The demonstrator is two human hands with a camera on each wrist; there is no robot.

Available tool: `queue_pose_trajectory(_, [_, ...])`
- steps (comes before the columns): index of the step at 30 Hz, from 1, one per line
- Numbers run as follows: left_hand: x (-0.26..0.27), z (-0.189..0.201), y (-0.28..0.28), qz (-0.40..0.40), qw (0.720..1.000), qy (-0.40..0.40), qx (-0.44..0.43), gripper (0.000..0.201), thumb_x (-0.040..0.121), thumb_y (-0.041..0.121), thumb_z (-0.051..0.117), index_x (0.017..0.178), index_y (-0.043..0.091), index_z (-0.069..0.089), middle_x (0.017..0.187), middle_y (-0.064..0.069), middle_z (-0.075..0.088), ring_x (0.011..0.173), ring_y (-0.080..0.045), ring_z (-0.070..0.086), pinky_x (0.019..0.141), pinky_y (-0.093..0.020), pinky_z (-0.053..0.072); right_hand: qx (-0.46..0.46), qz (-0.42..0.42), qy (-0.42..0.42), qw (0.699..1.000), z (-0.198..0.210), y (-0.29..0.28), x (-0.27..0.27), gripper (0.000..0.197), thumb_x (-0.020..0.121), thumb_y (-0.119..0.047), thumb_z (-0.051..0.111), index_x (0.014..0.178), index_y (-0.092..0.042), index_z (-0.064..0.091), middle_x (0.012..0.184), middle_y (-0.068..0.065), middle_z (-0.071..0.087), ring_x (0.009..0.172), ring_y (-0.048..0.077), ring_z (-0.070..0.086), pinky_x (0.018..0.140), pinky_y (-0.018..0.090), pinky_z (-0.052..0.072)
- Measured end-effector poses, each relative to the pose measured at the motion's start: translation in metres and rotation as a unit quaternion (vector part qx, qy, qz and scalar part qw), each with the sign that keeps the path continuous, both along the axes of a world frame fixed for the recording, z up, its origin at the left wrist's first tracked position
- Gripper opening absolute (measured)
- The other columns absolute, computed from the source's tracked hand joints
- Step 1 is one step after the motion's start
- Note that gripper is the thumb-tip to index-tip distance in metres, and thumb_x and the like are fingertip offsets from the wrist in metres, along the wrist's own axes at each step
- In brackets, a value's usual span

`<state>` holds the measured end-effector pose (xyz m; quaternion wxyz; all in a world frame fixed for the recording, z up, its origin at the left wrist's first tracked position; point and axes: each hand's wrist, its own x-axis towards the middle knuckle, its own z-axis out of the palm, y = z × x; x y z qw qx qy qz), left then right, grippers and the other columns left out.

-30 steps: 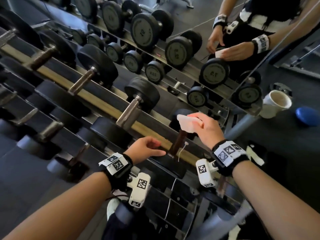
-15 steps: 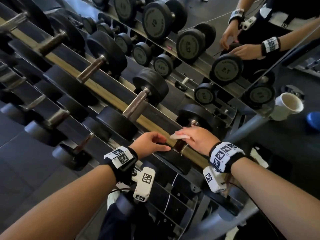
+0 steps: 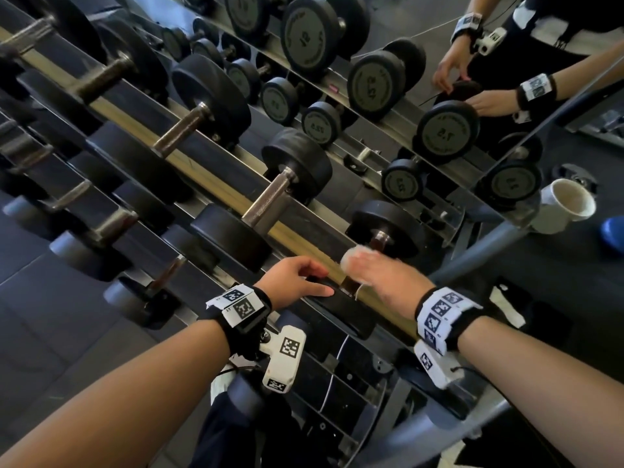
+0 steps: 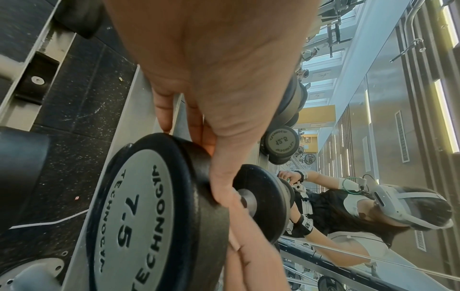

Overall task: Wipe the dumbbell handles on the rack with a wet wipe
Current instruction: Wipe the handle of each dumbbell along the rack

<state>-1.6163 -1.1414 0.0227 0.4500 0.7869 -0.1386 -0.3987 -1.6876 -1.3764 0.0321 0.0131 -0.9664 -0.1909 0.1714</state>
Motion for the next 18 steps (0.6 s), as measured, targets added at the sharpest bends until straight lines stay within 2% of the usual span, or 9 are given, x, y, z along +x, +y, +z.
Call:
queue_pose_trajectory(2, [0.001,0.001,-0.001,-0.005,1.000,-0.004,0.005,0.028,0.075,0.035,0.081,0.095,0.042,0.062,0.095,0.024,0.062,0.080,0.024,0.053,0.067,-0.007,0.034,0.035,0.017,0.055,0.998,0.003,0.007,-0.013,0.080,0.091,0.002,0.053,0.157,-0.026,0.018,0.164,-0.005,0.020,0.151,0.011,0.013,0.120,0.023,0.005])
queue_pose_trajectory(4, [0.001,0.002,-0.001,-0.005,1.000,-0.003,0.008,0.028,0.076,0.035,0.081,0.095,0.043,0.062,0.095,0.024,0.062,0.082,0.020,0.053,0.067,-0.008,0.033,0.051,0.023,0.080,0.995,0.010,0.006,-0.009,0.077,0.093,0.003,0.048,0.156,-0.029,0.018,0.164,-0.007,0.017,0.152,0.009,0.011,0.123,0.024,0.007])
queue_pose_trajectory(7, [0.002,0.002,-0.001,-0.001,1.000,0.007,0.004,0.029,0.077,0.032,0.080,0.100,0.038,0.063,0.099,0.022,0.062,0.090,0.014,0.052,0.070,-0.009,0.032,0.034,-0.067,0.041,0.996,0.017,-0.005,0.013,0.066,0.091,0.006,0.043,0.152,-0.019,0.034,0.159,0.005,0.032,0.148,0.017,0.027,0.120,0.028,0.016])
queue_pose_trajectory(9, [0.002,0.003,-0.001,0.001,1.000,0.016,0.005,0.030,0.079,0.030,0.079,0.104,0.034,0.064,0.101,0.020,0.062,0.092,0.012,0.051,0.072,-0.011,0.032,-0.007,-0.122,0.037,0.992,0.015,-0.012,0.026,0.064,0.093,0.006,0.044,0.153,-0.014,0.031,0.162,0.005,0.026,0.151,0.018,0.019,0.122,0.027,0.012])
queue_pose_trajectory(11, [0.001,0.004,-0.002,0.000,1.000,0.015,0.009,0.031,0.079,0.029,0.079,0.106,0.033,0.064,0.101,0.020,0.061,0.093,0.011,0.050,0.074,-0.015,0.034,-0.016,-0.103,0.039,0.994,0.010,-0.006,0.025,0.065,0.090,0.005,0.050,0.149,-0.014,0.035,0.156,0.007,0.032,0.149,0.021,0.023,0.121,0.031,0.018])
queue_pose_trajectory(13, [0.001,0.004,-0.002,-0.003,1.000,0.009,0.012,0.032,0.079,0.030,0.079,0.106,0.034,0.063,0.102,0.020,0.061,0.095,0.009,0.051,0.081,-0.019,0.036,-0.012,-0.012,0.031,0.999,0.002,0.006,0.010,0.063,0.088,0.000,0.055,0.145,-0.021,0.038,0.146,0.001,0.039,0.141,0.018,0.033,0.117,0.033,0.029])
queue_pose_trajectory(15, [0.001,0.005,-0.002,-0.008,1.000,0.004,0.015,0.032,0.078,0.031,0.079,0.105,0.034,0.063,0.103,0.019,0.061,0.097,0.006,0.053,0.087,-0.022,0.037,0.017,0.050,0.041,0.998,-0.004,0.014,-0.004,0.061,0.092,-0.006,0.055,0.149,-0.023,0.039,0.148,-0.004,0.042,0.142,0.014,0.031,0.120,0.033,0.022])
queue_pose_trajectory(17, [0.001,0.005,-0.002,-0.006,1.000,0.008,0.014,0.031,0.078,0.031,0.080,0.104,0.034,0.063,0.103,0.018,0.062,0.097,0.006,0.053,0.089,-0.023,0.037,0.031,0.042,0.067,0.996,-0.001,0.010,0.001,0.064,0.090,-0.003,0.055,0.148,-0.027,0.042,0.150,-0.007,0.042,0.145,0.010,0.027,0.122,0.034,0.010])
queue_pose_trajectory(18, [0.001,0.005,-0.002,-0.003,1.000,0.010,0.013,0.031,0.078,0.030,0.080,0.104,0.034,0.063,0.103,0.018,0.062,0.097,0.006,0.053,0.089,-0.024,0.037,0.022,0.027,0.063,0.997,0.000,0.006,0.008,0.066,0.087,0.000,0.057,0.145,-0.028,0.046,0.148,-0.008,0.045,0.144,0.009,0.029,0.121,0.035,0.009])
